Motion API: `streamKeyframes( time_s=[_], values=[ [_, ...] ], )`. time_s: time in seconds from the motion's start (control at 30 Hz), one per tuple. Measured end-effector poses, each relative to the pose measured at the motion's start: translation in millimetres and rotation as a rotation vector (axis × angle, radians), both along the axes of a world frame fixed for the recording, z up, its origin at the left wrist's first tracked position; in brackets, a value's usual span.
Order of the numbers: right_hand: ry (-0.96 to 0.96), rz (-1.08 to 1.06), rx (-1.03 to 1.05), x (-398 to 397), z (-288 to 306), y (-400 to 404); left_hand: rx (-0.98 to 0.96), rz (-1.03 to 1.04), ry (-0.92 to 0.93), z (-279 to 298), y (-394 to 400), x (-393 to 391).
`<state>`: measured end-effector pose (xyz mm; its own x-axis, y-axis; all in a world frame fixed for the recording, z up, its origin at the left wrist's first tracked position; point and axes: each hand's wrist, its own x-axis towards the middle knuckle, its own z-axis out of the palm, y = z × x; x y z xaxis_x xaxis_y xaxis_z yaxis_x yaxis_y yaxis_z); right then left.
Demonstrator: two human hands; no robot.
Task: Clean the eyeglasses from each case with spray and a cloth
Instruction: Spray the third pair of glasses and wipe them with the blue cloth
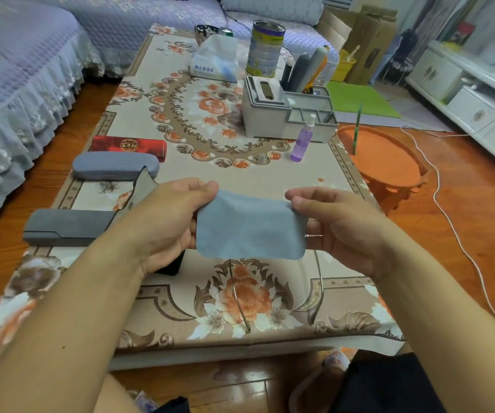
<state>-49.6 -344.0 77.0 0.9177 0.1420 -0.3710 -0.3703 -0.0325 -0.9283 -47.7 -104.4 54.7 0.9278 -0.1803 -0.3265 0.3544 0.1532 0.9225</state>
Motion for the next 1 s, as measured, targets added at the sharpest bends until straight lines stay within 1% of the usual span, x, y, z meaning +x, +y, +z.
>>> streamKeyframes(
  time_s=[0.1, 0.13, 0.2, 0.23, 0.27, 0.3, 0.33, 0.4, 0.47, 0.53, 0.6, 0.63, 0.77, 0.87, 1.0],
  values=[
    [-0.114, -0.004, -0.106, -1.2, -0.3, 0.3, 0.091, 0.004, -0.157, 3.0, -0.8, -2.0],
    [-0.167, -0.014, -0.13, -2.7, 1.0, -0.2, 0.169, 0.015, -0.252, 4.5, 0.1, -3.0],
    [-0.321, -0.016, -0.168, -6.0, 6.2, -3.1, 0.34, 0.057, -0.512, 10.1, 3.7, -5.6],
    [-0.405, 0.0, -0.175, -7.8, 10.2, -4.0, 0.374, 0.075, -0.644, 12.8, 6.2, -6.4],
    [-0.468, 0.018, -0.169, -8.4, 13.8, -4.4, 0.368, 0.086, -0.75, 14.1, 9.3, -6.1],
    [-0.496, 0.024, -0.145, -8.2, 16.8, -4.8, 0.331, 0.092, -0.804, 14.1, 12.1, -5.0],
    [-0.501, 0.019, -0.115, -8.5, 18.7, -5.8, 0.28, 0.097, -0.807, 12.2, 13.6, -3.9],
    [-0.493, 0.015, -0.056, -6.4, 21.3, -5.7, 0.206, 0.119, -0.762, 7.9, 15.2, 0.4],
    [-0.473, 0.027, -0.041, -4.3, 22.8, -1.3, 0.144, 0.116, -0.658, 7.2, 13.0, 1.6],
    [-0.429, 0.027, -0.063, -4.3, 22.1, 3.3, 0.005, 0.105, -0.486, 10.2, 5.7, -0.9],
    [-0.33, 0.021, -0.045, -4.5, 20.9, 7.6, -0.147, 0.109, -0.299, 13.6, -1.8, -4.3],
    [-0.267, 0.016, -0.039, -4.9, 20.8, 8.9, -0.185, 0.098, -0.215, 13.9, -4.2, -5.5],
    [-0.02, 0.016, -0.047, -5.1, 14.0, 7.4, -0.173, 0.032, 0.069, 8.9, -4.1, -6.7],
    [0.085, 0.029, -0.01, -3.5, 9.8, 4.4, -0.19, 0.017, 0.154, 6.2, -3.1, -4.4],
    [0.102, 0.025, 0.022, -1.9, 11.1, -1.9, -0.188, 0.039, 0.123, 2.4, -3.7, -0.8]
  ],
)
